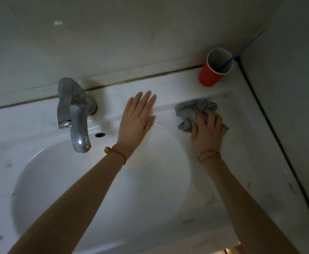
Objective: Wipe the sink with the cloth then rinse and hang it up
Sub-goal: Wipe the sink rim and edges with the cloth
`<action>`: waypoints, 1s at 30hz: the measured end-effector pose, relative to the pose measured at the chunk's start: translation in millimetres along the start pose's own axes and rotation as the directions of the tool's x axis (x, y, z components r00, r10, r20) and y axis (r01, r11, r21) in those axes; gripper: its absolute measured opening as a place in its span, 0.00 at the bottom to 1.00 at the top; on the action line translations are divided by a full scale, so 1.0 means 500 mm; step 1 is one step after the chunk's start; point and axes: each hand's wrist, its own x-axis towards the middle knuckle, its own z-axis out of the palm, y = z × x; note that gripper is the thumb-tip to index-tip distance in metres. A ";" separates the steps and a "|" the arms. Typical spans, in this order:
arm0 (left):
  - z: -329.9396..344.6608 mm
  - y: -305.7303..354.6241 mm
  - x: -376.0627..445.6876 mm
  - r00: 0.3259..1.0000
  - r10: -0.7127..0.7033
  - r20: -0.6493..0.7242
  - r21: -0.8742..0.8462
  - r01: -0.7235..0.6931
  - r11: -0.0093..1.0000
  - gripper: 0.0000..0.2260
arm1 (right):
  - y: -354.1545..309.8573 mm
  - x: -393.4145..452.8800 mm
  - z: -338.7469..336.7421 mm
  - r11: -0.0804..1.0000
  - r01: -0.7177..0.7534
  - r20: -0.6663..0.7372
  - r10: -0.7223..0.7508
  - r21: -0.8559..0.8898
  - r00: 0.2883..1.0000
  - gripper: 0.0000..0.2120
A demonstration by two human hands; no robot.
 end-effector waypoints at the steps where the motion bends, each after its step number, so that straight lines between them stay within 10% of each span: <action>1: 0.004 -0.002 0.000 1.000 0.000 -0.014 0.002 0.000 1.000 0.24 | 0.004 -0.020 0.000 0.999 0.048 -0.013 -0.048 0.007 0.999 0.19; 6: 0.024 -0.007 0.001 0.998 -0.017 -0.062 -0.005 0.017 1.000 0.23 | 0.079 -0.065 -0.014 0.981 0.193 0.017 -0.194 0.035 0.981 0.18; 11: 0.031 -0.012 0.000 0.996 -0.014 -0.083 -0.006 0.014 1.000 0.23 | 0.044 0.038 -0.004 0.984 -0.176 -0.022 0.176 0.013 0.984 0.20; 19: 0.033 -0.015 -0.002 0.995 -0.013 -0.094 -0.031 0.011 0.999 0.24 | 0.116 -0.112 -0.020 0.984 0.180 0.048 -0.180 -0.006 0.983 0.22; 24: 0.031 -0.018 -0.002 0.995 0.004 -0.104 -0.012 -0.005 1.000 0.23 | 0.060 0.036 -0.007 0.980 -0.198 0.015 0.198 0.013 0.980 0.21; 30: 0.031 -0.015 -0.005 0.997 -0.002 -0.081 -0.030 0.000 1.000 0.24 | 0.065 -0.160 -0.021 0.973 0.218 0.059 -0.223 0.080 0.973 0.22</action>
